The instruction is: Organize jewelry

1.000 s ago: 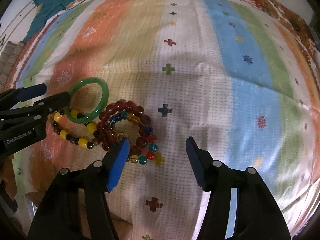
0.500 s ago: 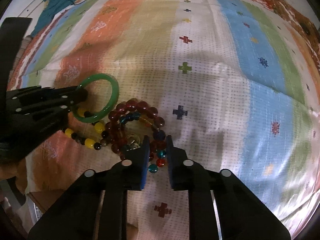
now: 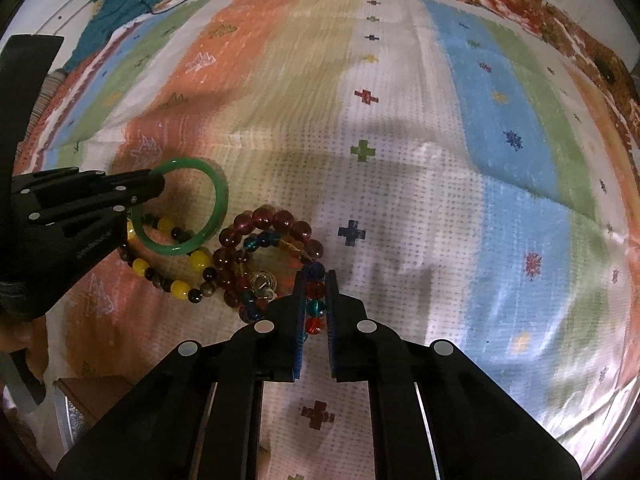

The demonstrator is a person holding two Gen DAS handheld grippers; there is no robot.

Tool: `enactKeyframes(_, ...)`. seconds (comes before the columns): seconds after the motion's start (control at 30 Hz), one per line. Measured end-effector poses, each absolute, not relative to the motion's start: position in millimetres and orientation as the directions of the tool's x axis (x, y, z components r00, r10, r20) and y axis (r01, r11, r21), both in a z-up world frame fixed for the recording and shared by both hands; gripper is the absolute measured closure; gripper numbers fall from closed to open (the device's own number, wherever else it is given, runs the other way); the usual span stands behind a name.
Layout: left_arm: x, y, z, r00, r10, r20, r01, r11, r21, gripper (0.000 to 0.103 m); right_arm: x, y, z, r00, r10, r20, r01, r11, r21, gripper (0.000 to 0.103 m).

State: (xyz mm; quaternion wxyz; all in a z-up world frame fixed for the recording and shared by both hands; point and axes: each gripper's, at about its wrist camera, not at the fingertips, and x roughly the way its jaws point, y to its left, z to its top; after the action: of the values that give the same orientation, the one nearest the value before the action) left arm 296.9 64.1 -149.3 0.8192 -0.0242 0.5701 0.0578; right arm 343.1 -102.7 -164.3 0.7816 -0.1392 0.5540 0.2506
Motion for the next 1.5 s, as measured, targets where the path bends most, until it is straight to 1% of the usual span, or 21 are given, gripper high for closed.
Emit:
enactKeyframes(0.23,284.3,57.0,-132.2,0.369,0.070,-0.927,-0.129,0.991,0.023,0.096,335.4,-107.0,-146.1,0.302,0.264,-0.916,-0.553,0.831,0.057,0.093)
enactKeyframes(0.4,274.7,58.9,-116.9,0.393,0.055,-0.918,-0.147,0.989,-0.004,0.096,328.7,-105.1,-130.2,0.347,0.309,-0.886,-0.571,0.818,0.062,0.093)
enactKeyframes(0.6,260.0,63.3,-90.8,0.438,0.042,-0.898,-0.162,0.986,-0.033,0.096,320.9,-108.0,-116.4,0.401,0.326,-0.856,-0.560,0.827,0.052,0.093)
enactKeyframes(0.93,231.8,60.0,-59.4,0.487,0.040,-0.872,-0.163,0.986,-0.046,0.096,297.3,-112.2,-88.9,0.465,0.389,-0.795,-0.576,0.815,0.061,0.093)
enactKeyframes(1.03,221.9,54.0,-48.5,0.505,0.057,-0.861,-0.152,0.988,-0.024,0.096,289.7,-111.7,-82.2,0.471,0.402,-0.785,-0.587,0.807,0.060,0.093)
enactKeyframes(1.13,212.4,49.4,-37.6,0.527,0.032,-0.849,-0.140,0.989,-0.050,0.096,281.6,-111.7,-74.5,0.486,0.416,-0.769,-0.598,0.800,0.054,0.093)
enactKeyframes(1.5,177.5,37.3,-14.1,0.582,0.018,-0.813,-0.119,0.991,-0.063,0.095,245.9,-122.8,-51.9,0.524,0.466,-0.713,-0.619,0.783,0.057,0.093)
